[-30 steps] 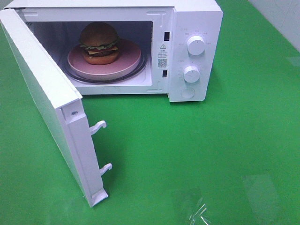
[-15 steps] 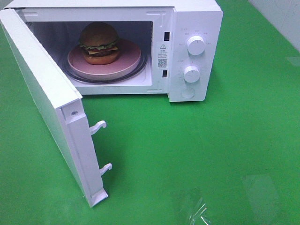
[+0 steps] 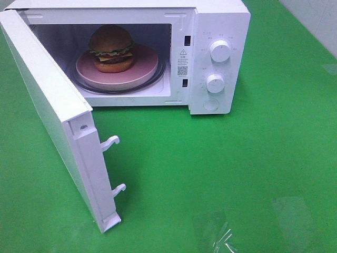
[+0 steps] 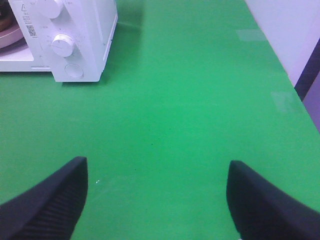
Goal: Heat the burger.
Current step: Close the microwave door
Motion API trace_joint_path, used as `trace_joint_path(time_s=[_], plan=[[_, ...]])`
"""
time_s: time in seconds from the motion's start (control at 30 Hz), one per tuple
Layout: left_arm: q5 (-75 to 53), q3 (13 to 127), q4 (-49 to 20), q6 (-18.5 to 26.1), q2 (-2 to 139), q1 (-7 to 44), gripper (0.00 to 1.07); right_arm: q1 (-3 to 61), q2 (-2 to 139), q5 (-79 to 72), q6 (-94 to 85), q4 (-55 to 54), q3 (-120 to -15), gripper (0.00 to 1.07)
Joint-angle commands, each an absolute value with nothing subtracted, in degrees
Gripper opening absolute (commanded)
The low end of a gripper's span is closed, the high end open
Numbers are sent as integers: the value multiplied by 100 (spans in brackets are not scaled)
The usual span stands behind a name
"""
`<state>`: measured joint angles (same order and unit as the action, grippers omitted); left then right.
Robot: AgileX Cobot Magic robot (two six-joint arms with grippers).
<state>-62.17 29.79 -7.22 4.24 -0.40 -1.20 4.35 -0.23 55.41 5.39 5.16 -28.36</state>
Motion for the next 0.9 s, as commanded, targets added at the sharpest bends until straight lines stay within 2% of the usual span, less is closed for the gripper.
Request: trace_joint_path(time_s=[0.03, 0.9], plan=[[-6136, 2956, -733, 424, -57, -92, 98, 401, -178, 5495, 516, 504, -2836, 74], [-6136, 2956, -733, 424, -57, -92, 98, 401, -178, 5495, 516, 504, -2836, 74]])
